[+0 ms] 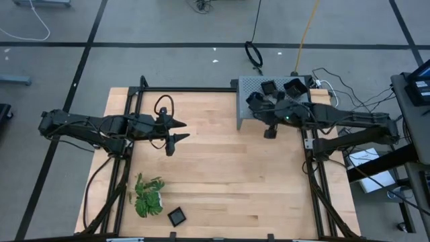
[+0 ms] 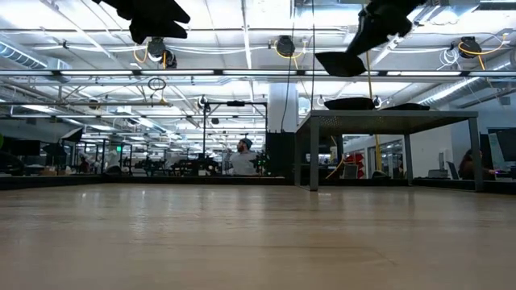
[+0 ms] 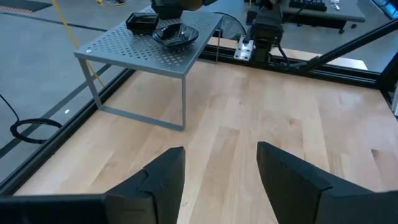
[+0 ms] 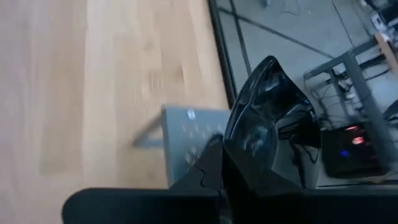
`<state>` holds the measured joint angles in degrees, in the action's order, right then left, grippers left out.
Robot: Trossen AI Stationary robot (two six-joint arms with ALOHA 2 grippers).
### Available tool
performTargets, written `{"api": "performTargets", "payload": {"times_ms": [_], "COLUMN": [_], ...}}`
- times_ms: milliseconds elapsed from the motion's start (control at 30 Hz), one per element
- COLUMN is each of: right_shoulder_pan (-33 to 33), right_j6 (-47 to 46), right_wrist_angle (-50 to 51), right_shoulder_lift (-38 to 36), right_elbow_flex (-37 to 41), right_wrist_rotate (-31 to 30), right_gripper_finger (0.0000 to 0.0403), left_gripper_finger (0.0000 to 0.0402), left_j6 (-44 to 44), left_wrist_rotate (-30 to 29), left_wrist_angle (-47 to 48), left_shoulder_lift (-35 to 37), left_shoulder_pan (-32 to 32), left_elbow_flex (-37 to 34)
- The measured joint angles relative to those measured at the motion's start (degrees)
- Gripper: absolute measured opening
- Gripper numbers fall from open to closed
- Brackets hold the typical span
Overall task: Pick & Place Mini shaped plates
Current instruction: Stack the leaf-shaped plate on top of the other leaf-shaped plates
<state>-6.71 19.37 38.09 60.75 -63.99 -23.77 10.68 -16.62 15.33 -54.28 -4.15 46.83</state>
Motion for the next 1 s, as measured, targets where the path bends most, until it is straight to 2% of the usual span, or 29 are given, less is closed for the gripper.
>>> {"api": "performTargets", "payload": {"times_ms": [167,300,533,733,900,1000], "right_shoulder_pan": [-2.50,-4.72,-6.50,-6.51,-6.51,-6.51], "right_j6": [8.44,9.35,2.92,7.66,-1.24,-2.16], "right_wrist_angle": [4.62,5.99,5.96,7.03,7.56,7.74], "right_shoulder_lift": [0.33,0.88,1.04,1.05,1.66,1.96], "right_elbow_flex": [0.00,0.02,0.02,0.02,0.02,0.02], "right_wrist_rotate": [1.74,2.70,2.95,3.10,3.08,3.08], "right_gripper_finger": [0.0000,0.0000,0.0000,0.0000,0.0000,0.0000], "left_gripper_finger": [0.0205,0.0205,0.0205,0.0205,0.0205,0.0205], "left_j6": [0.01,0.02,1.16,0.94,0.41,0.32], "left_wrist_rotate": [-2.81,-5.78,-10.03,-13.21,-15.00,-15.00], "left_wrist_angle": [-0.02,-0.08,-0.23,-0.24,-0.24,-0.46], "left_shoulder_lift": [0.00,0.00,-0.02,-0.02,-0.02,-0.02], "left_shoulder_pan": [0.00,0.00,0.05,0.05,0.05,0.05], "left_elbow_flex": [0.00,0.00,0.00,0.00,0.00,0.00]}}
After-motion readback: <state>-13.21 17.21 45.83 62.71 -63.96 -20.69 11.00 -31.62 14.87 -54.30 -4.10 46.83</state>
